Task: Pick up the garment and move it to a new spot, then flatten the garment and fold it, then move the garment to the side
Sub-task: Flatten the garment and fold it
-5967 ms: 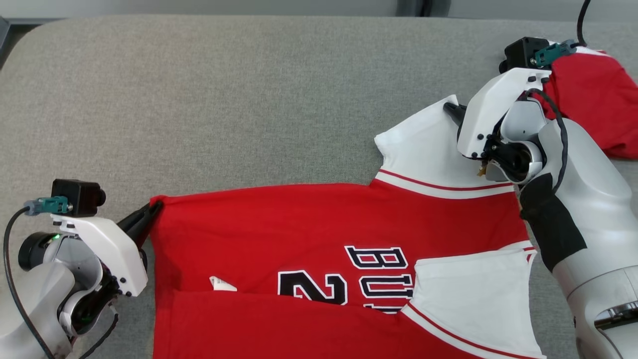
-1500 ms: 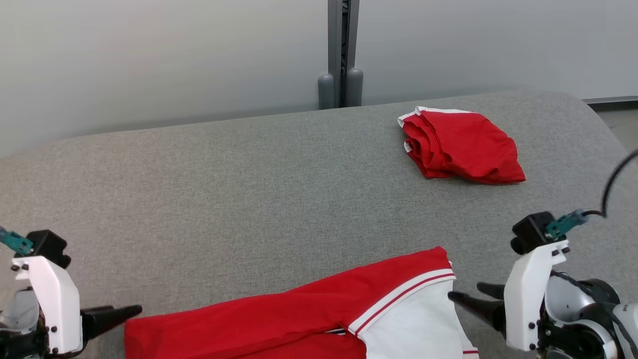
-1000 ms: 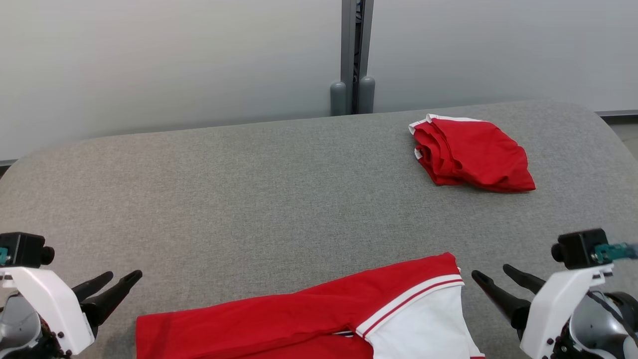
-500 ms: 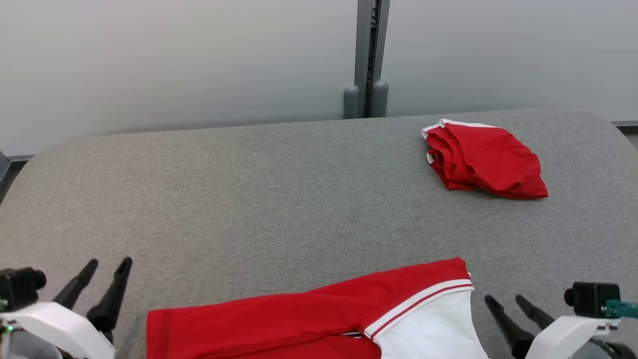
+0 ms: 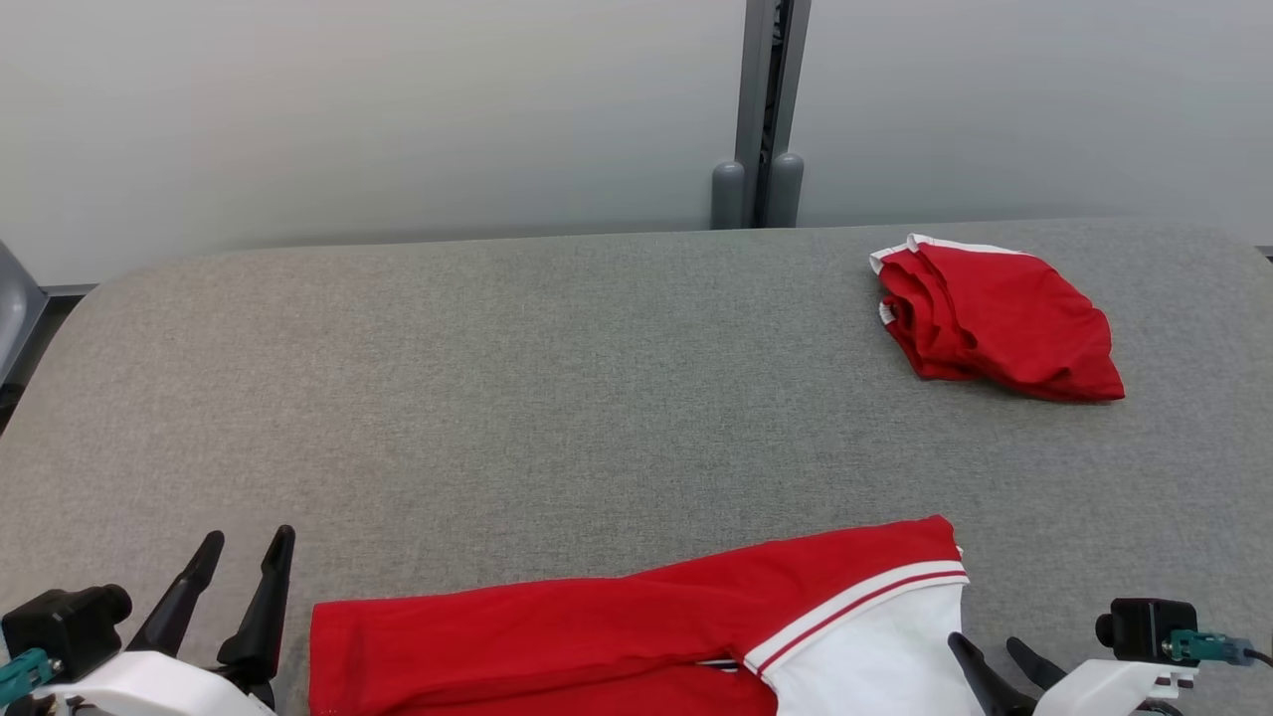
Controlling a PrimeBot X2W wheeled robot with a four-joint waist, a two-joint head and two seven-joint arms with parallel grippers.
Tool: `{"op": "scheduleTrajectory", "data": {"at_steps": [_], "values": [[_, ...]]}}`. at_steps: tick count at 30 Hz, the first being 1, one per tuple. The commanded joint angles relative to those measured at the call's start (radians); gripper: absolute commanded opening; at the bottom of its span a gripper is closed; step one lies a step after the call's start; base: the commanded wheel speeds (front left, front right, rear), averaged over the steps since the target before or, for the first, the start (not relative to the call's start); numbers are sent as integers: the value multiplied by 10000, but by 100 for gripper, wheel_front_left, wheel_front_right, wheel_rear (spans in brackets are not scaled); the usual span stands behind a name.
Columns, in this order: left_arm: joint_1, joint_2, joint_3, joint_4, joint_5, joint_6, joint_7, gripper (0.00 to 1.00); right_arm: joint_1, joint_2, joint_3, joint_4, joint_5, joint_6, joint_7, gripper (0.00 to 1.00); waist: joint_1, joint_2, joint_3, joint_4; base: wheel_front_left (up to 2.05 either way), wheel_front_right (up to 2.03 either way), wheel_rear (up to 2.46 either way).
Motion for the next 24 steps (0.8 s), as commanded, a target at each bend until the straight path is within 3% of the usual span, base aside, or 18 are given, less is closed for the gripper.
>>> {"op": "scheduleTrajectory", "data": {"at_steps": [1, 20, 21, 23, 24], "values": [[154, -43, 242, 55, 180, -96, -41, 100, -196, -34, 32, 216, 113, 3, -106, 100, 0, 0, 54, 69, 0, 0, 0], [126, -860, 761, 351, 1103, -693, -44, 100, -1091, 224, 686, 2231, 1078, 3, 500, 100, 0, 0, 172, 519, 0, 0, 0], [139, -885, 781, 369, 1142, -697, -44, 100, -1104, 235, 768, 2287, 1154, 3, 546, 54, 0, 0, 163, 538, 0, 0, 0], [152, -966, 835, 397, 1236, -742, -44, 100, -1144, 203, 867, 2360, 1275, 3, 572, 22, 0, 0, 143, 577, 0, 0, 0], [149, -1020, 868, 402, 1310, -754, -44, 100, -1172, 191, 917, 2388, 1349, 3, 578, 0, 0, 0, 128, 598, 0, 0, 0]]}}
